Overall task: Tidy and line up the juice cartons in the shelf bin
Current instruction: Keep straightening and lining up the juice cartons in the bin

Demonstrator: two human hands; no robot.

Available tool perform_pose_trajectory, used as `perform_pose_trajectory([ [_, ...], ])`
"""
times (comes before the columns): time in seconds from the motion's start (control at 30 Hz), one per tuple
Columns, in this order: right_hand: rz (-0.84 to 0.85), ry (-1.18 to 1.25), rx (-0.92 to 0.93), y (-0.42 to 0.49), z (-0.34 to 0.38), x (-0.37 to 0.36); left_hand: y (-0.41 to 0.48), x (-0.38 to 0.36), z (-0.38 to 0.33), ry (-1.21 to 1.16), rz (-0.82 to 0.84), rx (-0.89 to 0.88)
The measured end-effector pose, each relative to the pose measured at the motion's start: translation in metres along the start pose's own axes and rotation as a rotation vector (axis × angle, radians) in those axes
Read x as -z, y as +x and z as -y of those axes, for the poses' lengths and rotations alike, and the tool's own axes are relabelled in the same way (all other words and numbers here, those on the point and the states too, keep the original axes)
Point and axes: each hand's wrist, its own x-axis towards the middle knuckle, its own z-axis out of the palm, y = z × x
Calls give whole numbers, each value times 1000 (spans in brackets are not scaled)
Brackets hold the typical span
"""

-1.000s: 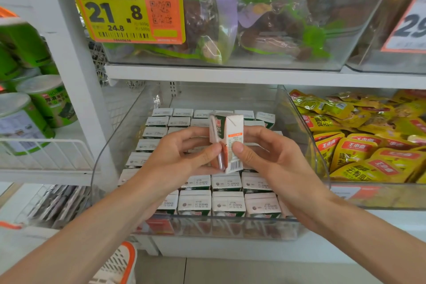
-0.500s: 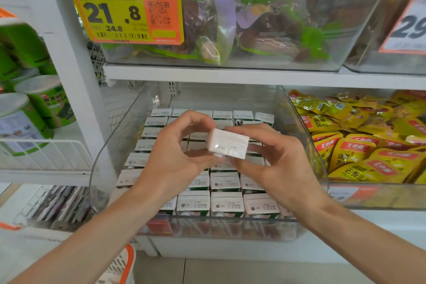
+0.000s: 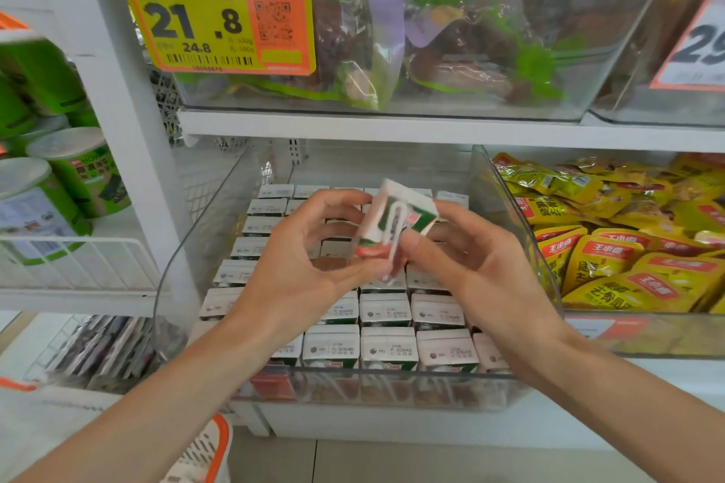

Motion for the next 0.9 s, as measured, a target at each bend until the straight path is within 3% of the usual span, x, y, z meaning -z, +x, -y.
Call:
perform_pose_trajectory([
  [0.13, -8, 323, -252, 2, 4, -2, -1, -3, -2, -45, 66, -1],
  [0.37, 71, 473, -518, 7, 9, -3, -3, -8, -3, -4, 99, -65],
  [0.73, 113, 419, -579, 11, 3, -5, -1, -8, 0, -36, 36, -43],
  [0.9, -37, 460, -486, 12, 5, 0, 0, -6, 4, 38, 84, -36],
])
